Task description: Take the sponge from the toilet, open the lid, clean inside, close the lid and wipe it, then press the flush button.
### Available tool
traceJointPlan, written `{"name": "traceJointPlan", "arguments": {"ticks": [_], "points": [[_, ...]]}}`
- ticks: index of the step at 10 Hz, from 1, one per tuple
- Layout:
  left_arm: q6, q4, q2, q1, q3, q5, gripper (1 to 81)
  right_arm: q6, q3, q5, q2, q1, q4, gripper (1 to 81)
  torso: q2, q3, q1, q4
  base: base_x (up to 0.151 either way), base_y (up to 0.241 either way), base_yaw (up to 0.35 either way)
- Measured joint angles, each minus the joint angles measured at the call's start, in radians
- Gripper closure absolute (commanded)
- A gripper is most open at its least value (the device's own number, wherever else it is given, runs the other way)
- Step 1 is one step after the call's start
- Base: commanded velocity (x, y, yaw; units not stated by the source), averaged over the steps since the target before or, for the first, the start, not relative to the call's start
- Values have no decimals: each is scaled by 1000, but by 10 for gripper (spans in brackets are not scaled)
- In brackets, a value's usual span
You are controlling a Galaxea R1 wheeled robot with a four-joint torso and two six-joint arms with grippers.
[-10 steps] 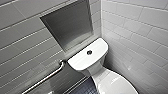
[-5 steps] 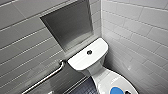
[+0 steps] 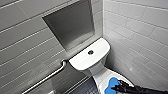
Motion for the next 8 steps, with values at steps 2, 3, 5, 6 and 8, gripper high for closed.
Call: {"name": "traceJointPlan", "arguments": {"ticks": [2, 3, 5, 6, 8], "points": [[0, 0, 6, 3, 8, 0, 10, 27, -71, -24, 46, 40, 21, 811, 0, 0, 0, 44, 0, 0, 0], [0, 0, 4, 6, 11, 1, 10, 54, -98, -29, 57, 42, 29, 811, 0, 0, 0, 49, 0, 0, 0], [0, 0, 4, 6, 13, 3, 10, 155, -173, -5, 90, 31, 44, 811, 0, 0, 0, 48, 0, 0, 0], [0, 0, 5, 6, 13, 3, 10, 204, -226, 10, 114, 24, 51, 811, 0, 0, 0, 48, 0, 0, 0], [0, 0, 5, 6, 13, 3, 10, 292, -304, 51, 150, 9, 64, 811, 0, 0, 0, 48, 0, 0, 0]]}}
